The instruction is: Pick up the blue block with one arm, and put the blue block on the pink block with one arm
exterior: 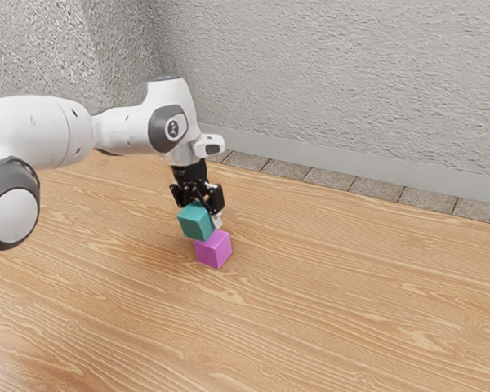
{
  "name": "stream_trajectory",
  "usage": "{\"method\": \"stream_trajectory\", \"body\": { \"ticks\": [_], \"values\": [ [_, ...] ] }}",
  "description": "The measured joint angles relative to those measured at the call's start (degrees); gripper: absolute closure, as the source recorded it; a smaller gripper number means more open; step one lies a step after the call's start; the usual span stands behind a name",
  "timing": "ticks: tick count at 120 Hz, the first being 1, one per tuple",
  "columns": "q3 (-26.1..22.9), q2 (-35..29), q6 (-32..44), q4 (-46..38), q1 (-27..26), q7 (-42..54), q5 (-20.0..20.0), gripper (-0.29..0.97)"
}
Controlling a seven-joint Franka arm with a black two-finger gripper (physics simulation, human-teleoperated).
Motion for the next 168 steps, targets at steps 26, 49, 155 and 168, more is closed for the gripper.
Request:
{"method": "stream_trajectory", "body": {
  "ticks": [26,49,155,168],
  "values": [
    [-0.22,2.67,-2.06,3.67,0.0,0.48,0.81,0.5],
    [-0.23,3.49,-3.33,4.79,0.0,0.84,0.89,0.51],
    [-1.07,6.85,-5.94,8.67,-0.01,1.89,-0.01,0.19],
    [-1.06,7.02,-6.26,8.69,-0.01,2.23,-0.26,0.11]
  ]
}}
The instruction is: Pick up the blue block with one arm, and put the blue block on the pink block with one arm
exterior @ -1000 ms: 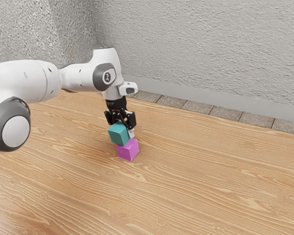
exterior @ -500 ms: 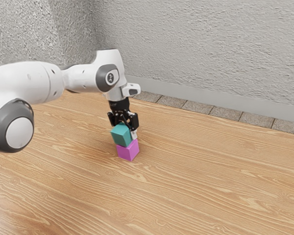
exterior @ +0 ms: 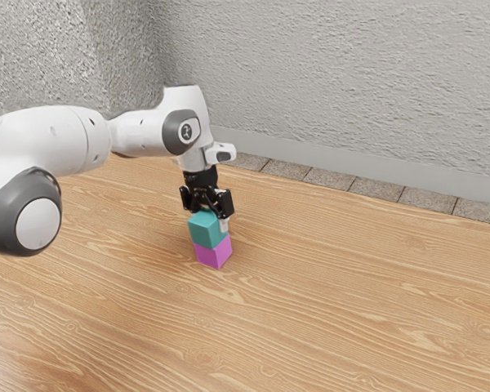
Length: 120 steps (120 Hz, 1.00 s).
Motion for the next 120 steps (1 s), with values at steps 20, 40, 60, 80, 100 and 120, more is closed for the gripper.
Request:
{"method": "stream_trajectory", "body": {
  "ticks": [20,40,60,80,100,120],
  "values": [
    [0.0,0.02,-0.25,0.07,0.0,0.42,-0.14,0.05],
    [0.23,-0.14,-1.01,1.13,0.04,0.8,-0.17,0.02],
    [0.52,-1.17,-2.69,3.27,0.02,1.2,-0.14,0.01],
    [0.61,-2.48,-4.22,3.87,0.0,1.5,-0.11,0.0],
    [0.62,-3.5,-4.9,3.83,0.0,1.62,0.14,0.0],
    [0.51,-4.48,-5.03,3.54,-0.07,1.24,0.59,0.0]
  ]
}}
